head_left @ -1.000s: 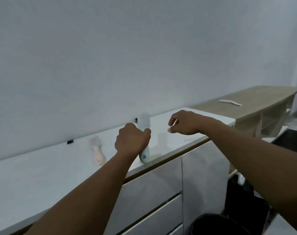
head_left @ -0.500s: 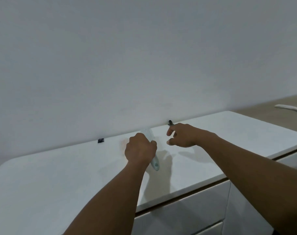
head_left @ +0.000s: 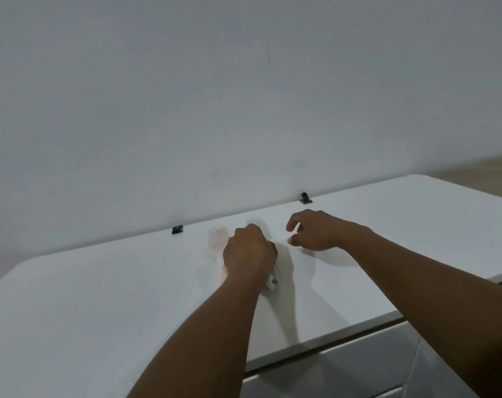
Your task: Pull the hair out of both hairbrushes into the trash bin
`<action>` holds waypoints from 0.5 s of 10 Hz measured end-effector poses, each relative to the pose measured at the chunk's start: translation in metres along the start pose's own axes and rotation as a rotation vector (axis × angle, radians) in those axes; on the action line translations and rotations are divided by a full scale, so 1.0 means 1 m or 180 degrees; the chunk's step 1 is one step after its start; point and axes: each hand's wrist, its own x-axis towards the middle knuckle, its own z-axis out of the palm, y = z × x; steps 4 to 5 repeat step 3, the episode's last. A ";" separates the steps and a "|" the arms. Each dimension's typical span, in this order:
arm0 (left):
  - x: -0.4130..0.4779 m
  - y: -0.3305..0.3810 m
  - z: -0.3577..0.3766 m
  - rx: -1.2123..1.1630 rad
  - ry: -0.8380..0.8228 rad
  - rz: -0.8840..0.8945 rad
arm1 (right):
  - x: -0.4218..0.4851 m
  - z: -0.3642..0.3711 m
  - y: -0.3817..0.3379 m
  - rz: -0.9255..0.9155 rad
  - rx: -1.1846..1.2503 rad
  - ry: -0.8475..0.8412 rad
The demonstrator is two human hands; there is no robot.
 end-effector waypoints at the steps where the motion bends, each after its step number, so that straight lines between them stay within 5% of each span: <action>1: 0.003 -0.002 0.002 -0.0007 -0.0033 0.0054 | 0.000 0.004 0.006 0.0006 -0.0032 0.0018; 5: 0.001 0.008 -0.012 -0.0022 0.0003 0.0035 | -0.013 -0.009 0.001 0.0068 -0.0086 0.0065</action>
